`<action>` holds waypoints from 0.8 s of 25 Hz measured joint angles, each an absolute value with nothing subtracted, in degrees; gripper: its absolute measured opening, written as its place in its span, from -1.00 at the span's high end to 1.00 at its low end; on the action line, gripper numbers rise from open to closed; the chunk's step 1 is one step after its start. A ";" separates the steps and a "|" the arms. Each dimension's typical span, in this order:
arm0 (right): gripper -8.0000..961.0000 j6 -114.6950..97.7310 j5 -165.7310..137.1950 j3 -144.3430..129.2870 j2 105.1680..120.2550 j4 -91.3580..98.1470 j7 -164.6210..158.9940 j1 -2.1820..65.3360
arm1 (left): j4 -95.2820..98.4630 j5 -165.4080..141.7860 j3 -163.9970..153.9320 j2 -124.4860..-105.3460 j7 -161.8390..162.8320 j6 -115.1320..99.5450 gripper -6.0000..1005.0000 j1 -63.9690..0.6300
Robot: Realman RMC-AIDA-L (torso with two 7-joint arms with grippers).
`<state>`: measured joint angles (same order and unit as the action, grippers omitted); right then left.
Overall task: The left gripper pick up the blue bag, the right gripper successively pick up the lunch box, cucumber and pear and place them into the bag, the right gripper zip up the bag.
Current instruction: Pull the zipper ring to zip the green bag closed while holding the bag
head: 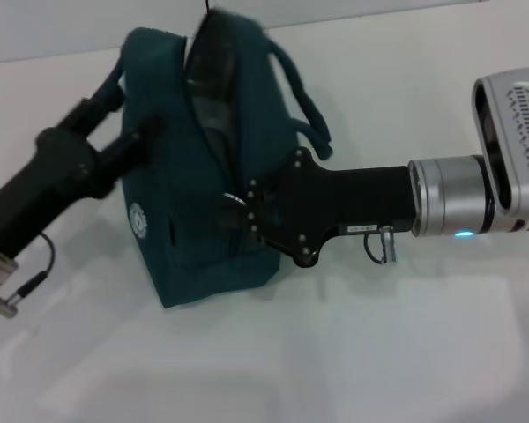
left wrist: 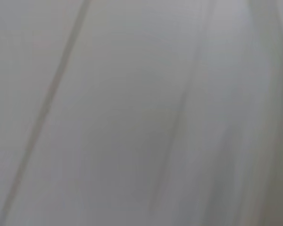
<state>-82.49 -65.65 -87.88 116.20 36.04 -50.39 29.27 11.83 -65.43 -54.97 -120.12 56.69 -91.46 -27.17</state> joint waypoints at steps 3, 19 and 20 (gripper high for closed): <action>0.94 -82.52 -65.58 -87.89 116.19 35.90 -49.31 29.26 | 10.43 -60.88 -54.94 -120.14 55.71 -91.29 -0.28 -26.43; 0.94 -82.91 -56.91 -89.21 116.19 35.11 -41.95 29.04 | 10.47 -61.28 -59.09 -119.87 49.57 -102.82 -0.78 -17.54; 0.94 -82.85 -55.95 -89.65 116.19 34.96 -41.08 29.03 | 10.39 -61.30 -59.65 -119.91 48.87 -102.83 -0.77 -16.94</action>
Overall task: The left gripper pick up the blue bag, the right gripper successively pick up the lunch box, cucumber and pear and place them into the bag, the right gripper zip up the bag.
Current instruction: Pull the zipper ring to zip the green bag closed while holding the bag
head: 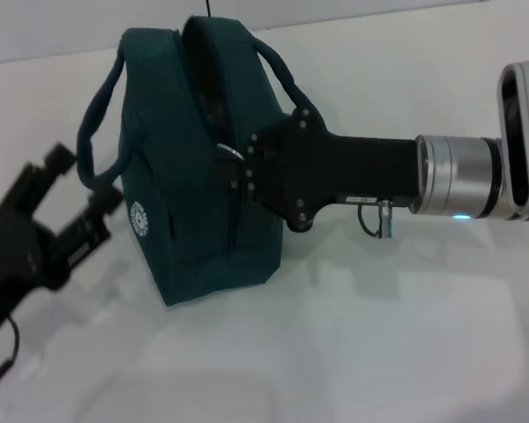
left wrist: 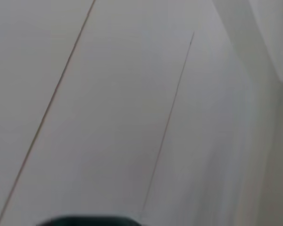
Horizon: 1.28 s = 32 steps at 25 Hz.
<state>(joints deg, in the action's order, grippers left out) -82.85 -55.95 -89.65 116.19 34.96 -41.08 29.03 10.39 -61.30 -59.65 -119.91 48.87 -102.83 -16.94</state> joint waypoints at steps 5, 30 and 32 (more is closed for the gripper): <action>0.94 -82.31 -51.32 -91.21 116.19 33.91 -37.86 29.27 | 10.00 -61.35 -65.24 -119.95 46.31 -101.34 -0.77 -15.32; 0.94 -78.17 -42.95 -97.20 116.19 34.18 -34.96 30.41 | -1.21 -58.29 -65.46 -120.76 37.82 -95.25 -0.75 -24.13; 0.94 -77.59 -41.12 -99.64 116.18 34.37 -33.35 30.42 | -1.20 -58.31 -65.54 -120.76 37.81 -95.40 -0.75 -24.22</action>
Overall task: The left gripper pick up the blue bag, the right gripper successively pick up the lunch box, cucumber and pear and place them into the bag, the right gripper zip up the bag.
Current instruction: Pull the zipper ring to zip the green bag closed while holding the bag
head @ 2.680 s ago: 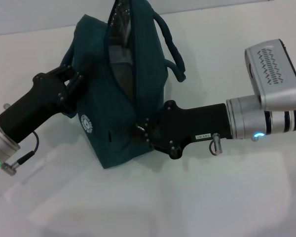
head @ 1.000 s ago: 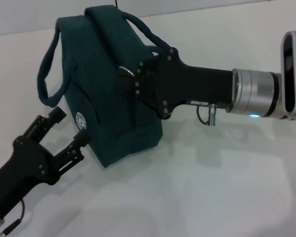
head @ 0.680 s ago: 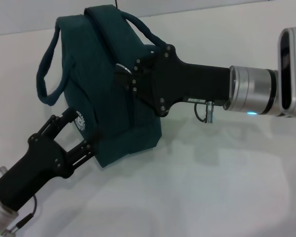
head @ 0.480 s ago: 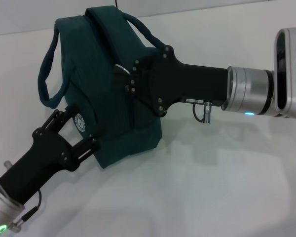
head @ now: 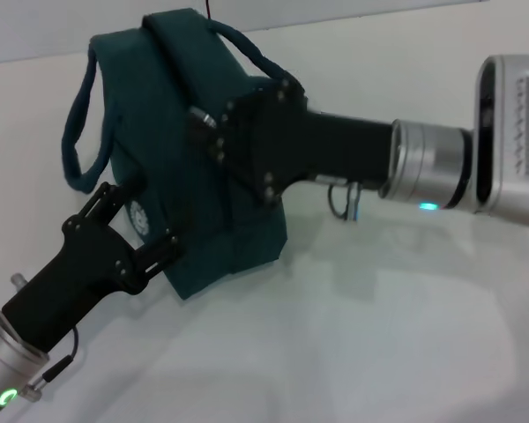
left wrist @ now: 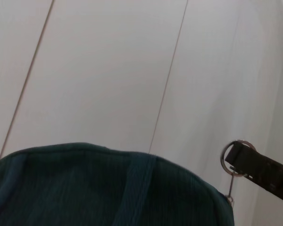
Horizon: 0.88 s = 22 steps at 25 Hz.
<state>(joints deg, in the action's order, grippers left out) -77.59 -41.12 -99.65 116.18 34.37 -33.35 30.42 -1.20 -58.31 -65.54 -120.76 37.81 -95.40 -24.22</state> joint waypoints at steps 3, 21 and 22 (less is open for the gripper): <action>0.94 -76.96 -38.43 -104.33 116.19 34.58 -30.84 30.64 | -1.20 -58.11 -65.38 -120.76 37.57 -95.12 -0.75 -24.29; 0.94 -76.32 -21.57 -114.14 116.19 34.41 -17.75 29.04 | 0.36 -52.02 -65.22 -120.06 35.44 -93.26 -0.73 -22.51; 0.94 -76.35 -21.43 -113.96 116.19 34.27 -17.75 28.92 | 0.43 -51.73 -65.22 -120.06 35.23 -93.16 -0.73 -22.46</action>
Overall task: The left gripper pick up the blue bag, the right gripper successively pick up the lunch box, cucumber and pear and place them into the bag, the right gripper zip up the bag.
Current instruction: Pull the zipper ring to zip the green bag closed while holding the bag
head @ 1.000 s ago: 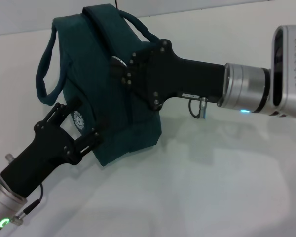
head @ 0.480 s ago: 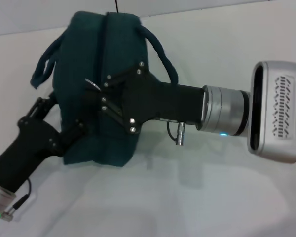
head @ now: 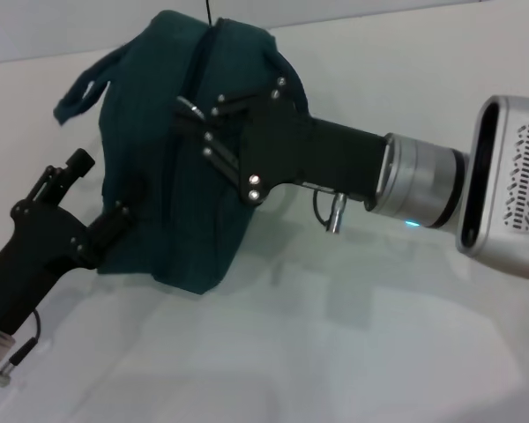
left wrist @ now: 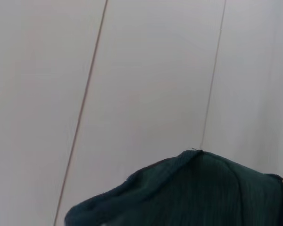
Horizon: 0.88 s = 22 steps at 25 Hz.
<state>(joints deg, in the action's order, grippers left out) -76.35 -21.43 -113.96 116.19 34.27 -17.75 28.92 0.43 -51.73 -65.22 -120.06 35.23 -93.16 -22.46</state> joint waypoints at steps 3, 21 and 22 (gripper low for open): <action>0.94 -76.44 -20.84 -113.70 116.19 34.11 -17.73 28.39 | 0.44 -51.41 -65.21 -120.06 34.22 -93.07 -0.73 -22.43; 0.94 -77.35 -15.55 -113.80 116.19 33.39 -18.04 27.59 | 0.44 -53.75 -65.92 -120.37 27.73 -92.96 0.53 -24.45; 0.94 -77.43 -15.55 -113.86 116.19 33.37 -18.05 27.60 | 0.43 -53.76 -65.92 -120.40 27.73 -92.83 0.57 -24.72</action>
<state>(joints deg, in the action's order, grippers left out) -77.43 -15.55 -113.86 116.19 33.37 -18.05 27.60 0.44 -53.76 -65.92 -120.40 27.73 -92.83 -24.72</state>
